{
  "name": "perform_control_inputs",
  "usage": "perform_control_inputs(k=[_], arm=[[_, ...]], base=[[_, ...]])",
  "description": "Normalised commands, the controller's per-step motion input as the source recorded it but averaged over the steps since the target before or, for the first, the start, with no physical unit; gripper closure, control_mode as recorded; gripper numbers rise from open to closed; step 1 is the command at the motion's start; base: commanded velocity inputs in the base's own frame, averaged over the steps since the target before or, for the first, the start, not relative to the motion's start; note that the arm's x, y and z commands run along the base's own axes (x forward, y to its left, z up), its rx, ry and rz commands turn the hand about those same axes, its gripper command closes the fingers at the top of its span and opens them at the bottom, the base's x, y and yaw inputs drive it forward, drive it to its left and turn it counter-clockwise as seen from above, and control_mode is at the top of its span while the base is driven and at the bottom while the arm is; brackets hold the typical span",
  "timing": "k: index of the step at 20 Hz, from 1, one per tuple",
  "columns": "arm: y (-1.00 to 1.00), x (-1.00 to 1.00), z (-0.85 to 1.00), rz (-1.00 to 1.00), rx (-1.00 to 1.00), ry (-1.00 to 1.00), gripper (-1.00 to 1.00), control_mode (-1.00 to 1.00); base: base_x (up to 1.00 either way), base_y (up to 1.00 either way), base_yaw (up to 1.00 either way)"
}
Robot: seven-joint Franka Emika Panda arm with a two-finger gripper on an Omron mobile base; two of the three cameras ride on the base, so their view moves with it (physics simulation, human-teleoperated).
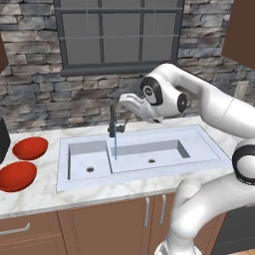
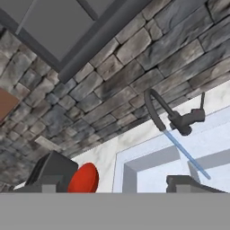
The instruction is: Rinse each bowl for a few seconds and place them down in the sink or on the counter.
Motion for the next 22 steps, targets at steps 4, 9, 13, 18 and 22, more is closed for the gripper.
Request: perform_control_inputs(k=[4, 9, 13, 18, 22], arm=[[0.0, -0.15, 0.5, 0.0, -0.22, 0.26, -1.0, -1.0], [0.01, -0.03, 0.61, 0.0, -0.21, 0.23, -1.0, -1.0], [0.03, 0.0, 0.54, 0.0, -0.23, 0.25, -1.0, -1.0], [0.1, 0.0, 0.46, 0.0, -0.18, 0.31, -1.0, -1.0], [0.15, -0.01, 0.31, -0.04, -0.13, 0.39, -1.0, -1.0]], base=[[0.0, 0.0, 0.0], [0.0, 0.0, 0.0], [0.0, 0.0, 0.0], [0.0, 0.0, 0.0], [0.0, 0.0, 0.0]])
